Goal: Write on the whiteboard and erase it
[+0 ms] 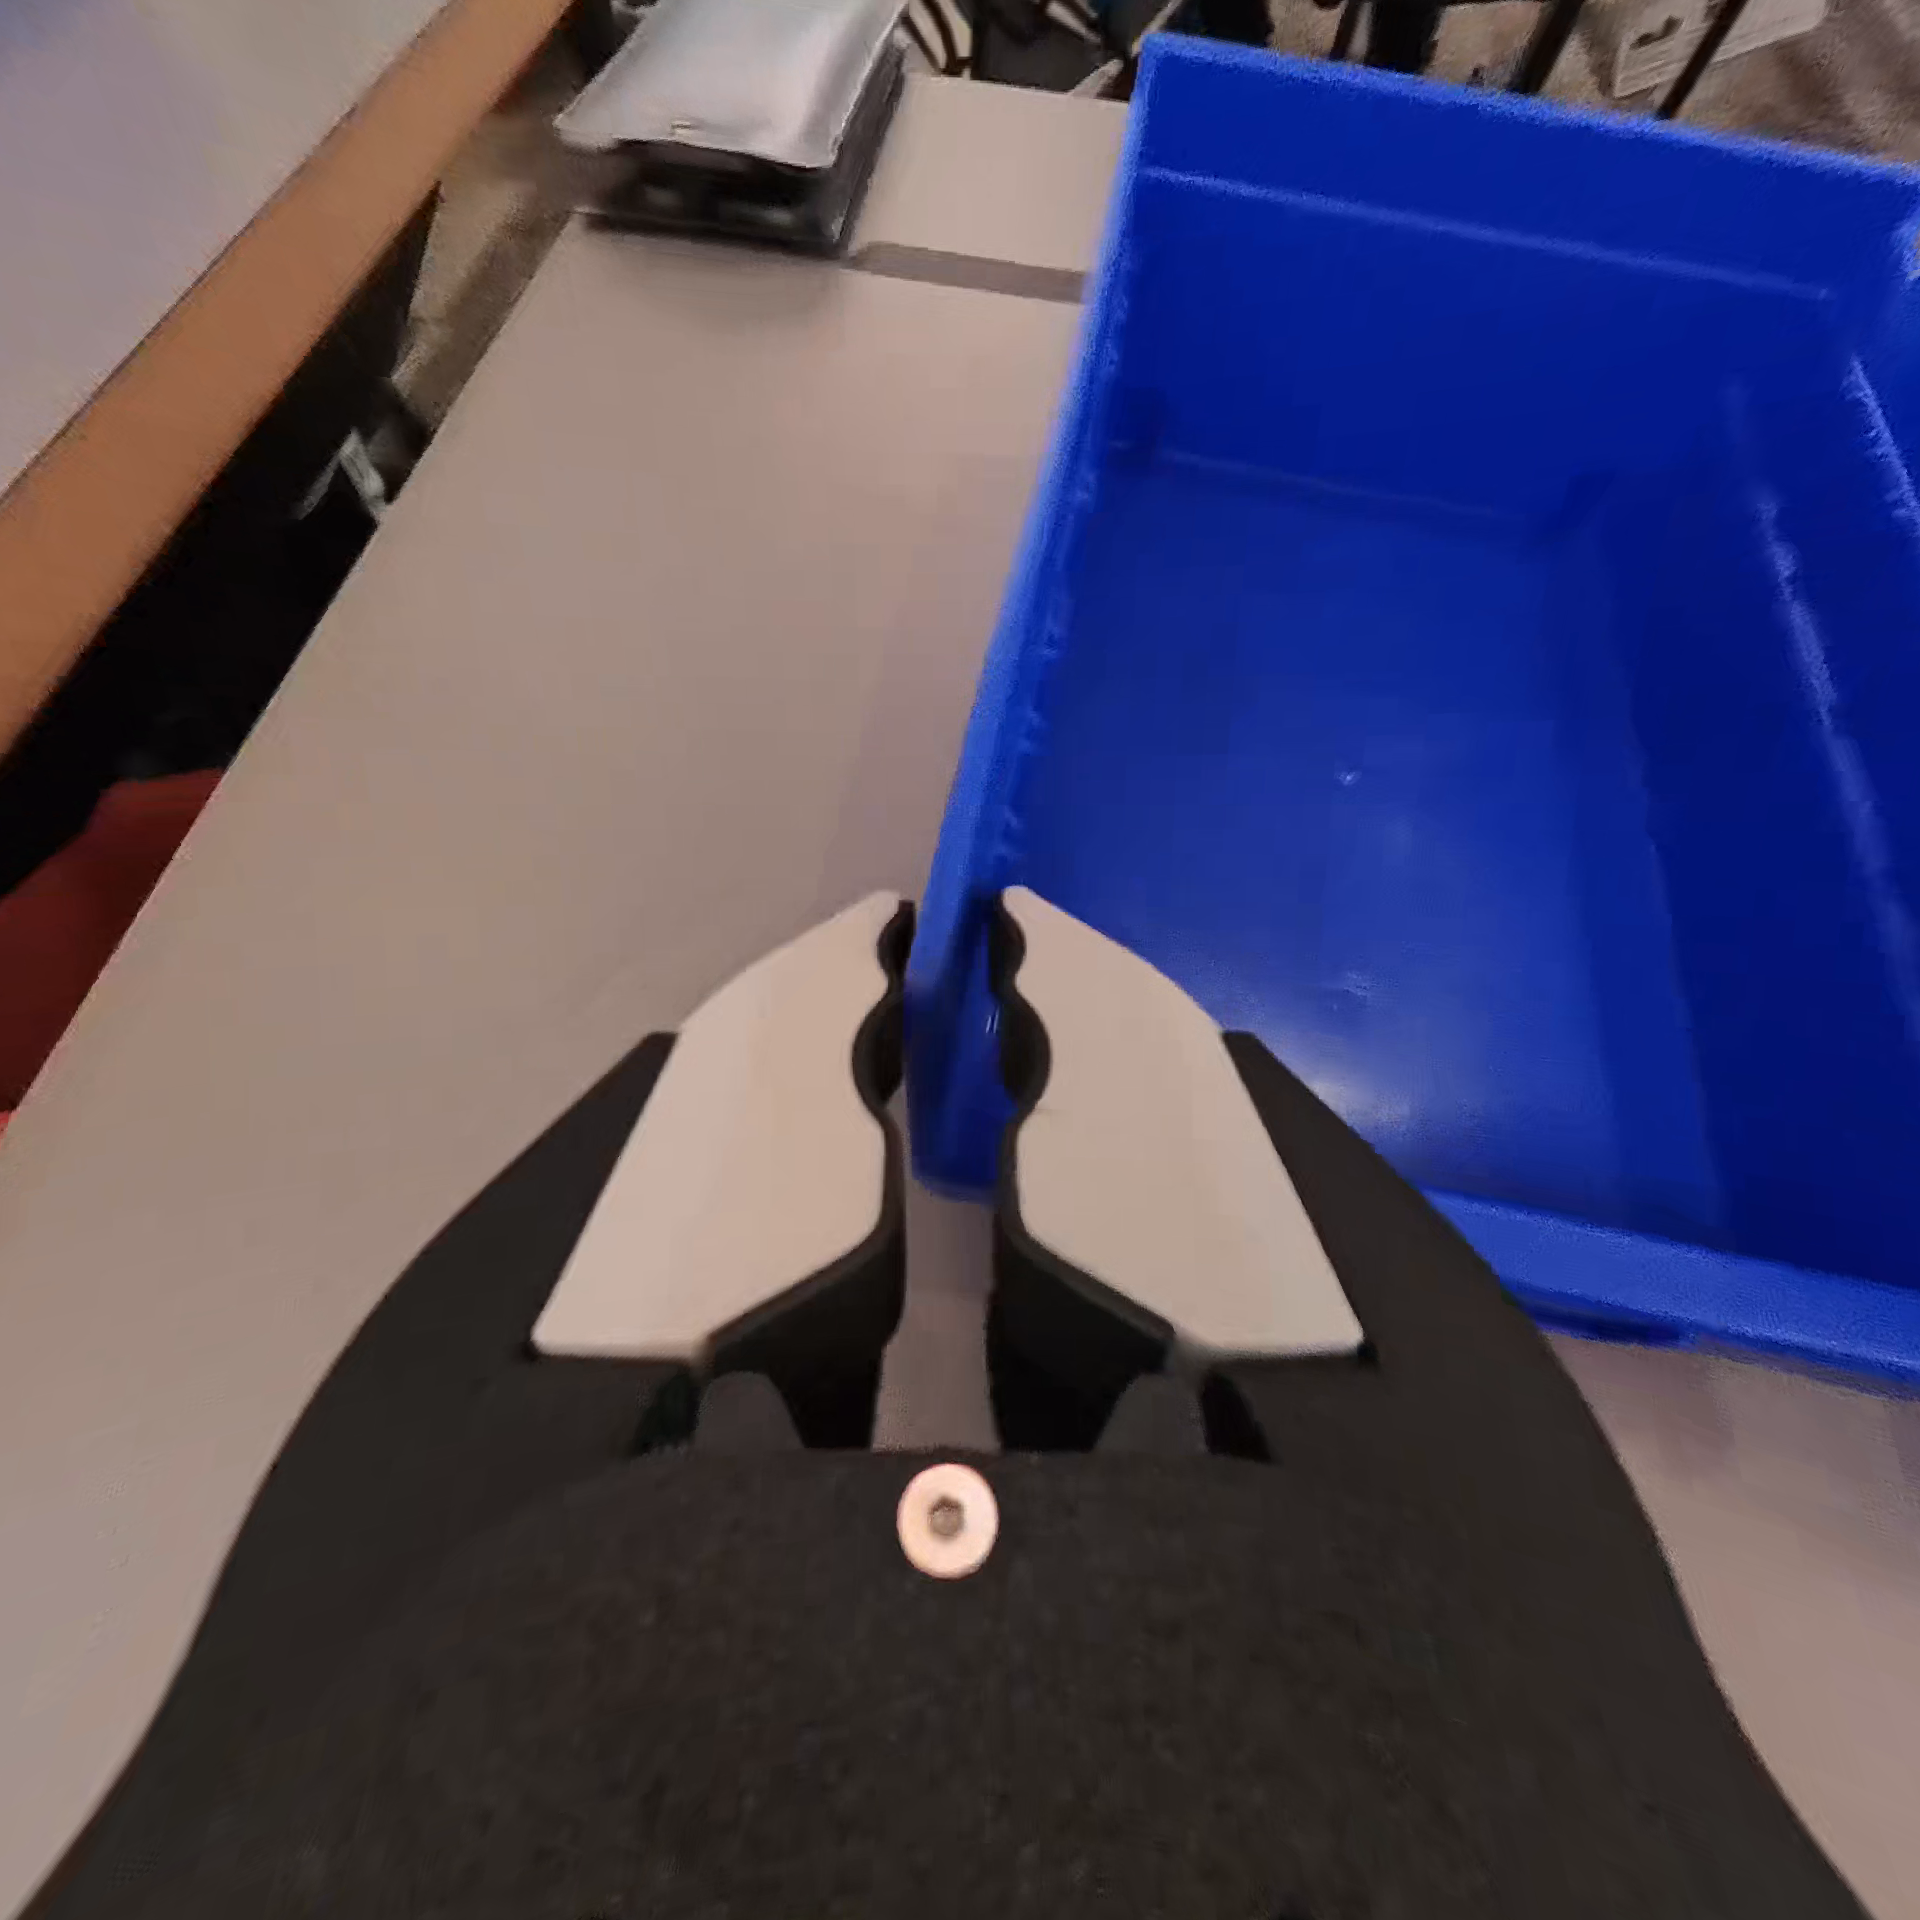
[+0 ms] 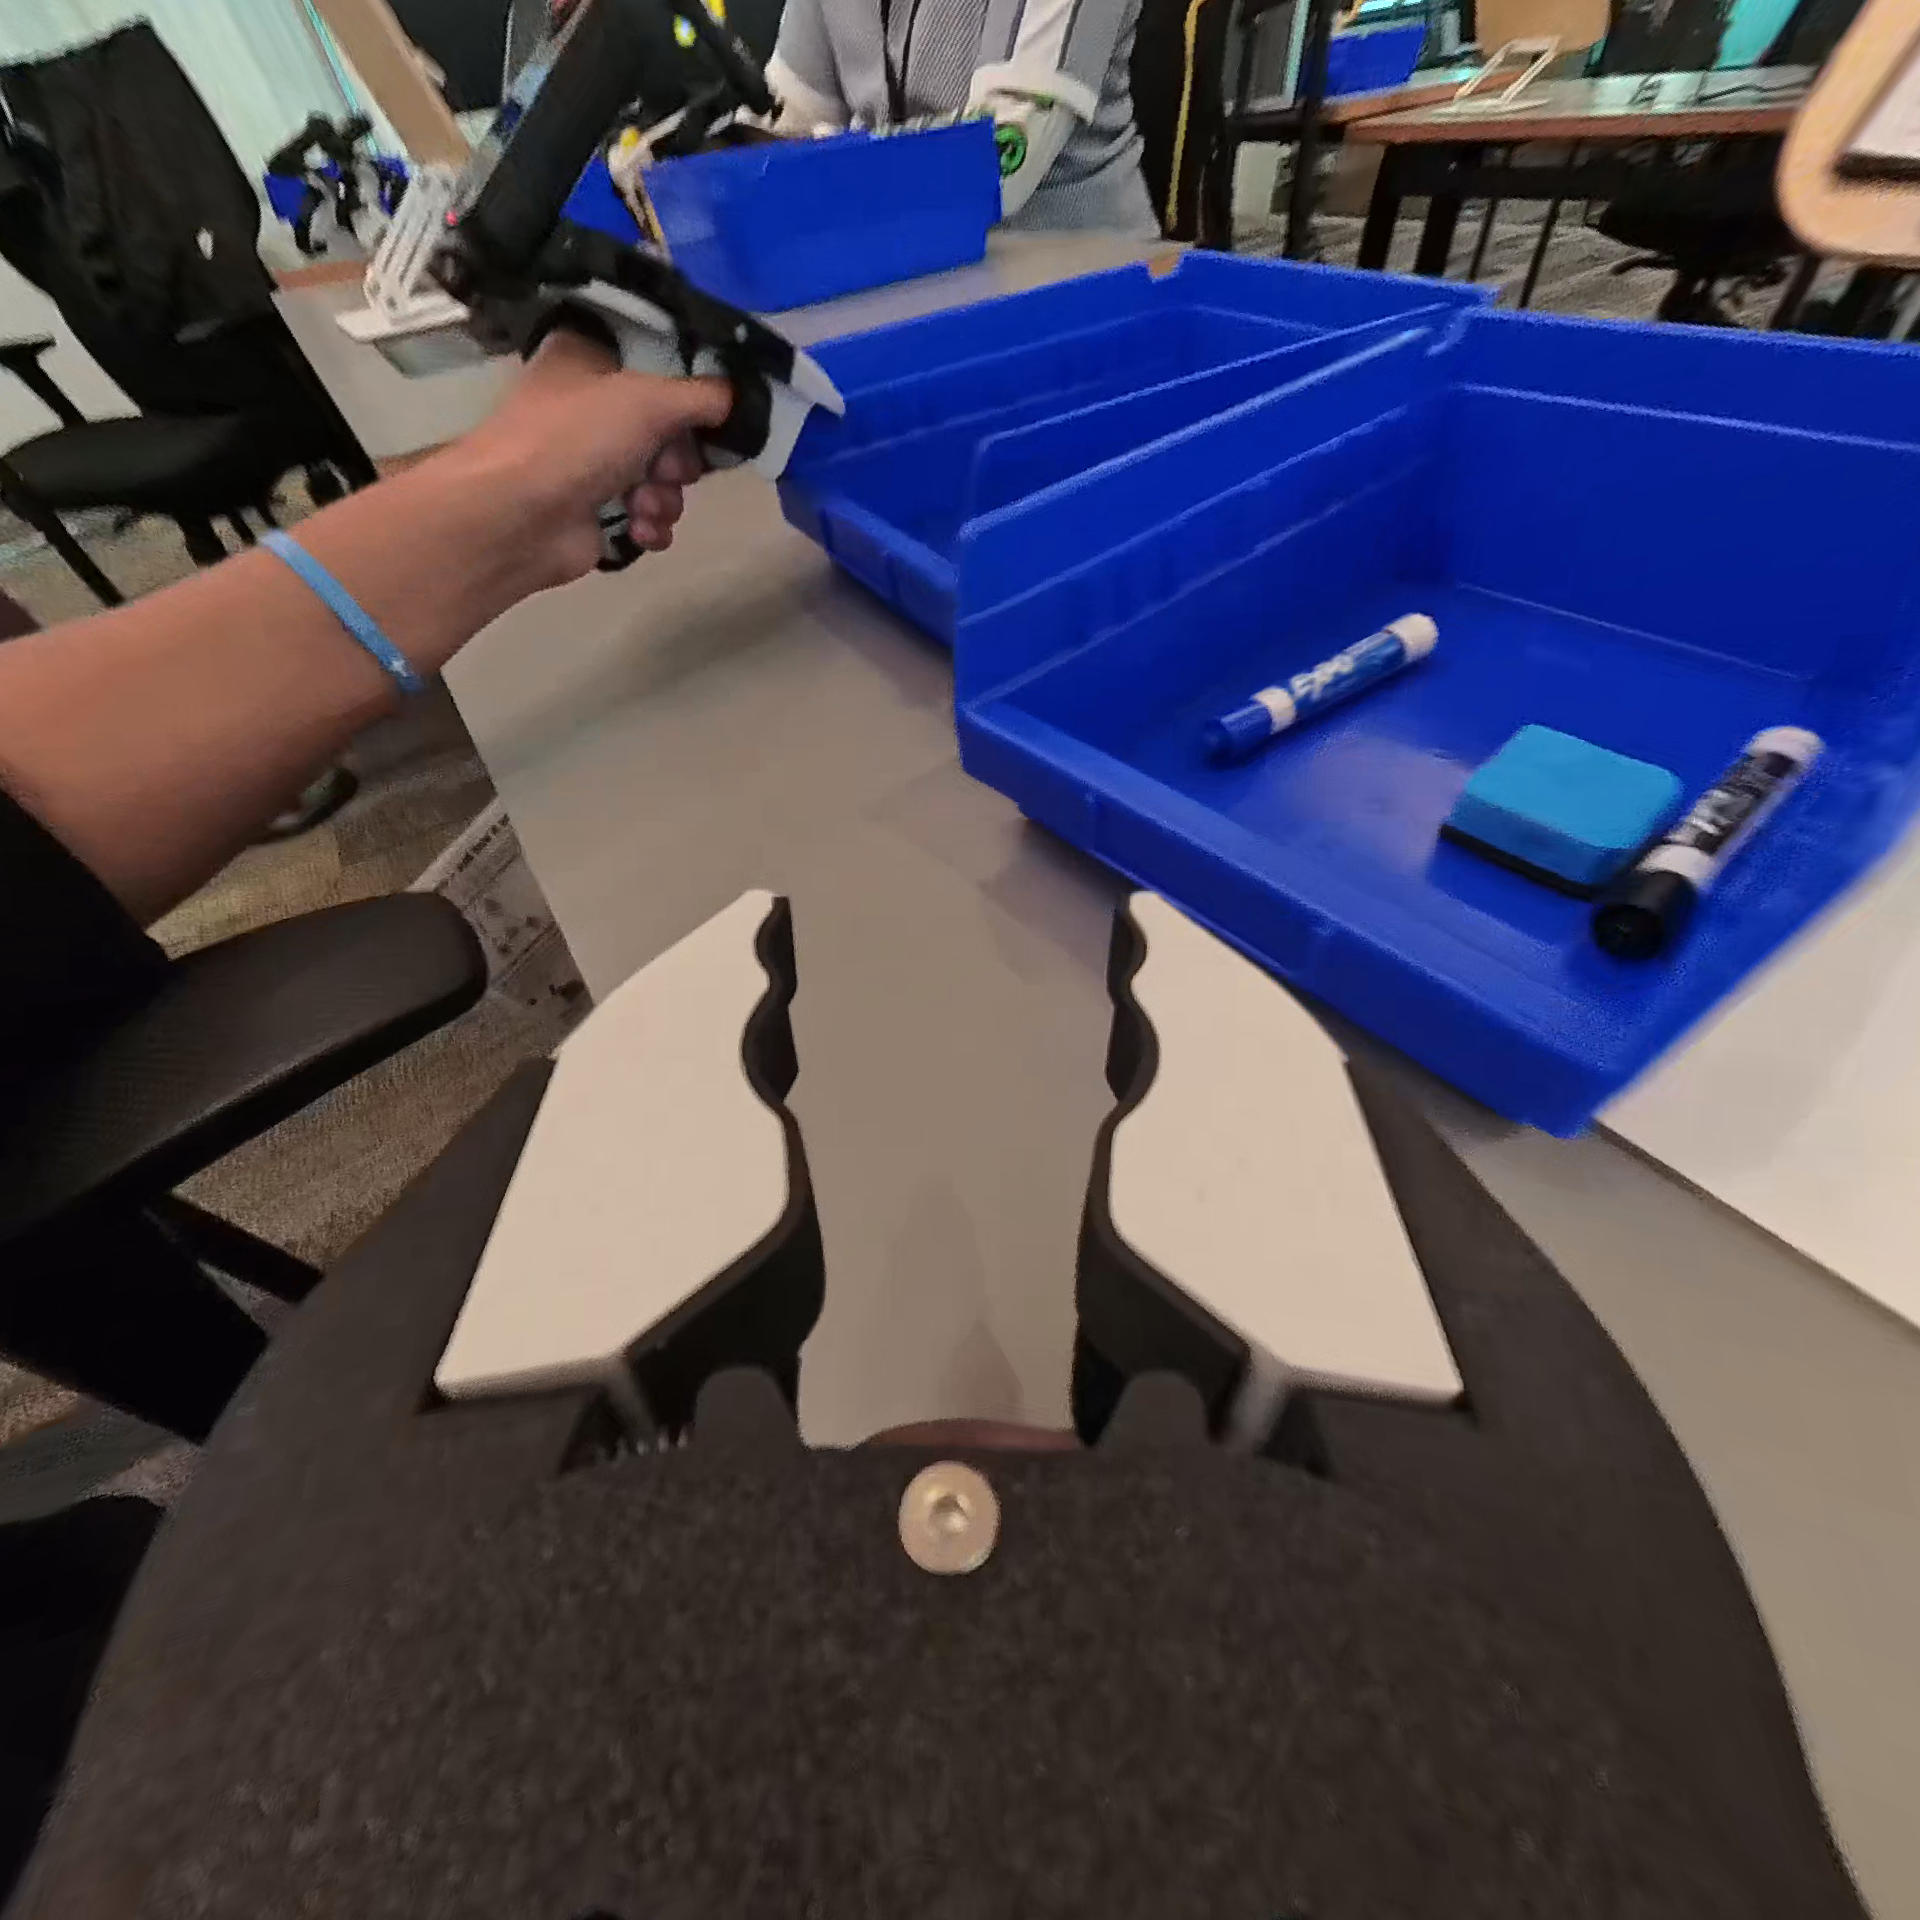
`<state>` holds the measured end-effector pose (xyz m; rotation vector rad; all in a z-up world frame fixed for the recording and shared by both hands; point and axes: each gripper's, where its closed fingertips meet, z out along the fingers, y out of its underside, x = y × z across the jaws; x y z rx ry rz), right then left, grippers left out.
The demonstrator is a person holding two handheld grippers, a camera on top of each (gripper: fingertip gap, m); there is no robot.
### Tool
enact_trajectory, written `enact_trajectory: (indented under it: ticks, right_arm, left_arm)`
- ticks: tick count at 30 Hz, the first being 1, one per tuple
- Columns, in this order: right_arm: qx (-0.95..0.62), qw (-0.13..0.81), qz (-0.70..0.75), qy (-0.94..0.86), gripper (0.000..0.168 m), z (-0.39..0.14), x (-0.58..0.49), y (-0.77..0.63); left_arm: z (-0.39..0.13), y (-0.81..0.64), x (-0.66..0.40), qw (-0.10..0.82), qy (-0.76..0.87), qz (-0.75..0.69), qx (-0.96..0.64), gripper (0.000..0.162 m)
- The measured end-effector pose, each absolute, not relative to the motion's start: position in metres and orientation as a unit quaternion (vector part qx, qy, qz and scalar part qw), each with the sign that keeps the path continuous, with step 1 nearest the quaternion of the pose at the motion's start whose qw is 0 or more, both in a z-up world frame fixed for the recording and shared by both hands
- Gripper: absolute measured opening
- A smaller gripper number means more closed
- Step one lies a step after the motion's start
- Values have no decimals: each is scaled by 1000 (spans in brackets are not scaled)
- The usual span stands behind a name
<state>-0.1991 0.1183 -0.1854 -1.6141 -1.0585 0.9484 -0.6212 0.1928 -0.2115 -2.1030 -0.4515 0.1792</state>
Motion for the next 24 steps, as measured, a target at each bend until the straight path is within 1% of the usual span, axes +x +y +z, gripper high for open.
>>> enact_trajectory:
  ticks: [2,5,7,13,16,18,21,22,24]
  right_arm:
    - [-655,473,371,-457,59,-187,-219,109]
    - [-658,482,332,-475,62,-187,-252,106]
    - [-669,474,320,-474,74,-189,-280,105]
    - [-710,438,357,-420,73,-194,-351,94]
    - [-721,455,341,-397,66,-194,-369,95]
    - [-725,468,323,-388,58,-195,-376,96]
    - [-732,458,308,-399,52,-205,-388,91]
    - [-740,454,292,-401,43,-212,-390,93]
    - [-761,457,252,-386,10,-220,-387,102]
  left_arm:
    - [-211,185,-611,470,-180,79,-861,10]
    - [-211,165,-587,476,-180,41,-860,2]
    - [-212,143,-578,479,-179,56,-857,3]
    - [-211,60,-556,475,-218,97,-847,3]
    - [-211,26,-544,479,-232,98,-841,3]
    - [-211,9,-537,483,-238,98,-837,4]
    - [-211,-10,-527,491,-241,99,-832,4]
    - [-211,-15,-525,492,-243,99,-830,4]
    - [-210,-23,-523,494,-252,106,-825,4]
